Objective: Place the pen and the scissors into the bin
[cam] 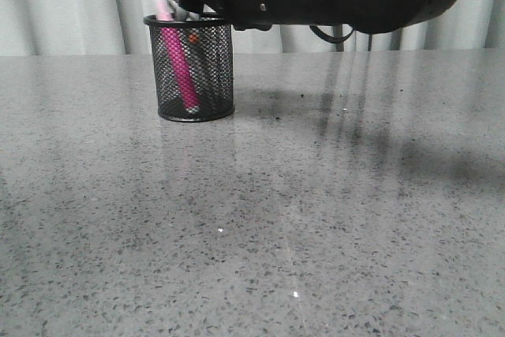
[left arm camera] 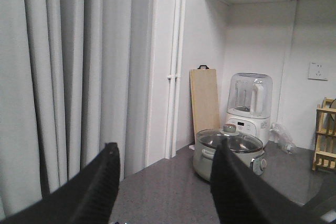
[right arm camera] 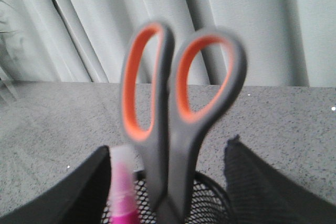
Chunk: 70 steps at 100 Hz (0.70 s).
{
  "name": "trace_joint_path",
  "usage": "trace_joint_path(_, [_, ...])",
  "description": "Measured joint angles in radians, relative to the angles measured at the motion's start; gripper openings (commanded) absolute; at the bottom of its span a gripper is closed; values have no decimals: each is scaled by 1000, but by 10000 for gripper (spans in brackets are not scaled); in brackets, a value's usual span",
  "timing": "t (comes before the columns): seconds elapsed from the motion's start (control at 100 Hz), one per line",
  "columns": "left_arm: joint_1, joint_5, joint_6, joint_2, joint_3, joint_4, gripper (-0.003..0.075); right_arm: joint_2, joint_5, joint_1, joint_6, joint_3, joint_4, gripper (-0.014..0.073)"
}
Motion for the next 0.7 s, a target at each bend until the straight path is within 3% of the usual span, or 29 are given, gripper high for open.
trace_joint_path(0.17, [0,-27,0,-10,0,0,353,-30,7,2,0,2,-3,475])
trace_joint_path(0.27, [0,-77,0,-28,2,0,304,-70,-13,2,0,2,-3,429])
trace_joint_path(0.34, [0,-153,0,-52,18,0,219,-116,-16,2,0,4,-10,311])
trace_joint_path(0.42, [0,-298,0,-104,71,-6,97,-200,-11,2,0,16,-41,45])
trace_joint_path(0.47, [0,-400,0,-146,118,-19,47,-265,22,2,0,31,-70,-79])
trace_joint_path(0.54, [0,-543,0,-221,198,-44,-21,-378,108,2,0,62,-104,-64])
trace_joint_path(0.7, [0,-709,13,-429,381,-85,-19,-694,453,4,0,179,-155,-64])
